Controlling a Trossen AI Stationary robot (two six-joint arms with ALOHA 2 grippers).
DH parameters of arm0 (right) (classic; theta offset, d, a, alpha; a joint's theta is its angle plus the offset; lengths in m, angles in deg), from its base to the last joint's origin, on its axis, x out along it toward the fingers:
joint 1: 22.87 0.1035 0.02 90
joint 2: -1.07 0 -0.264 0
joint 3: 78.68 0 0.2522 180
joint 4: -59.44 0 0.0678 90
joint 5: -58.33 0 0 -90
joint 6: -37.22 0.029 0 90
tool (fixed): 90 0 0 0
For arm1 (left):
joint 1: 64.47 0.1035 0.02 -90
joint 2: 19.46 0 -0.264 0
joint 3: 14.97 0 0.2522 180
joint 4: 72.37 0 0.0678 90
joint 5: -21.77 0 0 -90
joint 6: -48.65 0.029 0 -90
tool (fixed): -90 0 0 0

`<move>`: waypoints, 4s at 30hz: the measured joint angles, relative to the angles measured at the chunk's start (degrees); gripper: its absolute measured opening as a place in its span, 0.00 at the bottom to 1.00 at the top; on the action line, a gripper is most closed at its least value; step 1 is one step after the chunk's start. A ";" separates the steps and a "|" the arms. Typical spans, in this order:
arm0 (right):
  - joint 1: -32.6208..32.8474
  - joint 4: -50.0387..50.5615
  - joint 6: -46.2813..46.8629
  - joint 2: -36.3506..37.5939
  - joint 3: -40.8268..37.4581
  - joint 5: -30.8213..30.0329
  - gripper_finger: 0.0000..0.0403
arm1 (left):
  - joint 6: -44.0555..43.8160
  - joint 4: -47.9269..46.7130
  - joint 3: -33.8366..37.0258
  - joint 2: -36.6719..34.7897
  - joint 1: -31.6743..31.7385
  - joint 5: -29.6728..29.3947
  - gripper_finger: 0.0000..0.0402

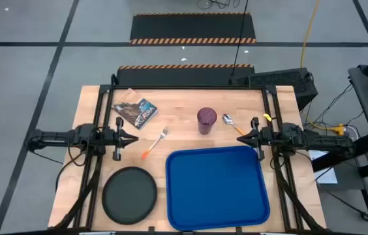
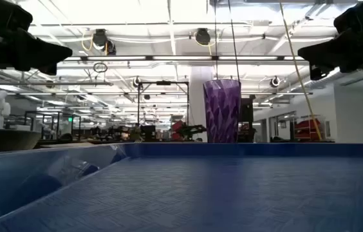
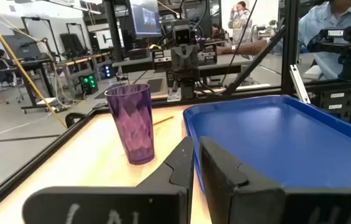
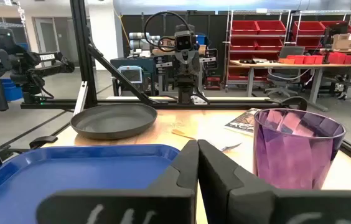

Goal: Pick and place plate/cup/fork/spoon on tray

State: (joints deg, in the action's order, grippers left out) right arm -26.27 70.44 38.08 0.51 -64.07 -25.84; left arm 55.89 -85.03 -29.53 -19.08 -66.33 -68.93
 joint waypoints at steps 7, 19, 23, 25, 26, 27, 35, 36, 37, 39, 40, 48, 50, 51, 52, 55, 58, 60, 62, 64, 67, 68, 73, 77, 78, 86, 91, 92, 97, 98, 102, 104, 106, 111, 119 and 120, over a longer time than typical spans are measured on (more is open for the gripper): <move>0.00 0.00 0.00 0.00 0.00 0.00 0.00 | 0.00 -0.02 0.00 0.00 0.00 0.00 0.08; 0.01 0.02 0.00 0.00 0.00 0.00 0.00 | 0.00 0.00 0.00 0.00 -0.01 -0.01 0.08; 0.00 0.01 -0.02 0.00 0.00 0.00 0.00 | 0.00 -0.02 0.00 0.00 0.00 -0.01 0.08; 0.00 0.00 0.00 0.00 0.00 0.00 0.00 | 0.00 -0.02 0.00 0.00 0.00 -0.01 0.08; 0.01 0.01 0.00 0.00 0.00 0.00 0.00 | 0.00 0.00 0.00 0.00 -0.01 -0.01 0.08; 0.00 0.00 0.00 0.00 0.00 0.00 0.00 | 0.00 -0.02 0.00 0.00 -0.01 -0.01 0.08; 0.02 0.00 -0.01 0.00 0.00 0.00 0.00 | 0.00 0.00 0.00 0.00 -0.01 0.01 0.08; 0.02 0.00 0.00 0.00 0.00 0.00 0.00 | 0.00 0.00 0.00 0.00 0.01 -0.01 0.08; 0.01 0.00 0.00 0.00 0.00 0.00 0.00 | 0.00 -0.02 0.00 0.00 -0.01 0.01 0.08; 0.00 0.02 -0.02 0.00 0.00 0.00 0.00 | 0.00 -0.02 0.00 0.00 -0.01 0.00 0.08; 0.01 0.00 0.00 0.00 0.00 0.00 0.00 | 0.00 -0.02 0.00 0.00 0.01 0.00 0.08; 0.00 0.00 0.00 0.00 0.00 0.00 0.00 | 0.00 0.00 0.00 -0.02 -0.01 0.01 0.08; 0.00 0.00 -0.02 0.00 0.00 0.00 0.00 | 0.00 -0.01 0.00 -0.01 0.01 0.00 0.08; 0.00 0.00 0.00 0.00 0.01 0.00 0.00 | 0.00 -0.01 0.00 -0.01 0.00 -0.01 0.08; 0.00 0.00 0.00 0.00 0.00 0.00 0.00 | 0.00 -0.02 0.00 0.00 0.01 -0.01 0.08; 0.01 0.00 -0.02 0.00 0.00 0.00 0.00 | 0.00 0.00 0.00 0.00 -0.01 -0.01 0.08; 0.01 0.00 -0.01 0.00 0.00 0.00 0.00 | 0.00 -0.01 0.00 0.00 0.00 -0.01 0.08; 0.01 0.00 0.00 0.00 0.00 0.00 0.00 | 0.00 -0.02 0.00 0.00 0.00 -0.01 0.08; 0.00 0.00 -0.02 0.00 0.00 0.00 0.00 | 0.00 -0.02 -0.02 0.00 0.01 -0.01 0.08; 0.02 0.00 0.00 0.00 0.00 0.00 0.00 | 0.00 0.00 0.00 0.00 0.01 -0.01 0.08; 0.01 -0.02 -0.01 0.00 0.01 0.00 0.00 | 0.00 0.00 -0.01 0.00 0.01 -0.01 0.08; 0.01 -0.08 0.00 0.00 0.00 0.00 0.00 | 0.00 -0.01 0.00 0.00 0.00 -0.01 0.08; 0.02 -0.53 0.00 0.00 0.00 0.09 0.00 | 0.00 0.00 0.00 -0.01 0.00 0.01 0.08; 0.02 -0.68 0.00 0.00 0.00 0.15 0.00 | 0.00 -0.02 0.00 -0.02 0.01 -0.01 0.08; 0.00 -0.85 0.00 0.00 0.00 0.17 0.00 | 0.00 0.00 0.00 -0.01 -0.01 0.00 0.08; 0.02 -3.43 0.02 0.00 0.00 0.20 0.00 | 0.00 0.00 0.00 -0.01 -0.01 -0.01 0.08; 0.02 -3.67 4.98 0.00 0.00 -0.08 0.00 | 0.00 -0.02 0.00 -0.01 0.01 -0.01 0.08; 0.00 -4.41 5.02 -0.05 0.04 -0.70 0.00 | 0.00 -0.01 0.00 -0.01 0.00 0.01 0.08; 0.00 -4.60 3.76 -0.81 2.18 -4.40 0.00 | 0.00 0.00 0.00 0.00 -0.01 0.01 0.08; 0.00 -4.49 3.73 -1.23 2.68 -4.29 0.00 | 0.04 -0.02 0.00 -0.02 -0.01 0.00 0.08; 0.02 -4.86 4.10 -3.84 7.12 -4.24 0.00 | -0.02 -0.02 0.00 0.00 -0.01 0.01 0.08; 0.02 -5.08 4.09 -5.76 9.64 -4.22 0.00 | -0.02 -0.02 0.00 -0.01 0.00 0.00 0.08; 0.02 -4.29 4.03 -7.96 12.06 -4.24 0.00 | -0.02 -0.02 -0.02 -0.02 0.01 0.01 0.08; 0.02 -3.98 2.73 -14.31 19.95 -4.26 0.00 | -0.02 -0.02 0.00 -0.02 0.00 0.01 0.08; 0.00 0.38 -0.17 -26.49 34.45 -5.97 0.00 | -0.02 -0.02 0.00 -0.02 -0.01 -0.01 0.08; 0.00 1.24 -0.40 -28.07 36.29 -6.02 0.00 | -0.02 -0.02 0.00 -0.01 -0.01 0.00 0.08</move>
State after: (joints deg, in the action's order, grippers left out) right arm -26.27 71.67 37.68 -27.55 -27.78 -31.86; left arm 55.87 -85.05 -29.53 -19.09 -66.34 -68.93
